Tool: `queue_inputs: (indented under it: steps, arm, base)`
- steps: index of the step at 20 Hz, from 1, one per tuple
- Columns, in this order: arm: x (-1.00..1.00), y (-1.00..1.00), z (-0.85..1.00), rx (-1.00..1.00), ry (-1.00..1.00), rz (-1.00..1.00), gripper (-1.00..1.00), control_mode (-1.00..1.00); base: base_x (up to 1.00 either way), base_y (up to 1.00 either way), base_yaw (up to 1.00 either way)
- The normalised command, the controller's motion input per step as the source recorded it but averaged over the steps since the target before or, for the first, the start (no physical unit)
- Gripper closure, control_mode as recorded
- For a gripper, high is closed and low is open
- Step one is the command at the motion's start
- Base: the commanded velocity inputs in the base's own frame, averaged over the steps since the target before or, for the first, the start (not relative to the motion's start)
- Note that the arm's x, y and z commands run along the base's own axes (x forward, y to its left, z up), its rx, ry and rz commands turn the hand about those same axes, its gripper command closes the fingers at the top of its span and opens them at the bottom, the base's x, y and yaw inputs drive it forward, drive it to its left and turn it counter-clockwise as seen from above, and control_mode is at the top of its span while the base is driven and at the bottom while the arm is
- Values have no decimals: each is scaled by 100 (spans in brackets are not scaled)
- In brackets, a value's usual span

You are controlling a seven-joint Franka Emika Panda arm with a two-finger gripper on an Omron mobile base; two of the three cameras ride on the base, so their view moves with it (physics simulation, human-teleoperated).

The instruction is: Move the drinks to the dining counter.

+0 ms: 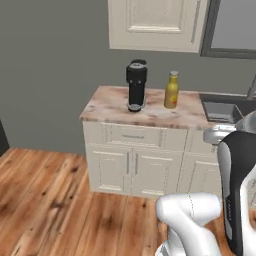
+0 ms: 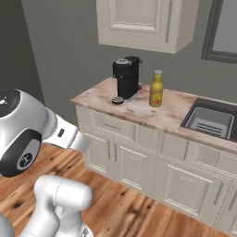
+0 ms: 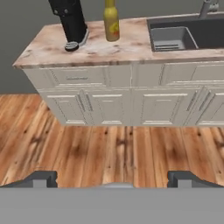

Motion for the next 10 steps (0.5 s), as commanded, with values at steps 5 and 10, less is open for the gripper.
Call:
queue_inputs:
  steps: [5,10]
  arm:
    - [0,0,0,0,0,0,-100,100]
    - [0,0,0,0,0,0,-100,100]
  base:
    - [100,-10,-13]
    - [100,-3,-15]
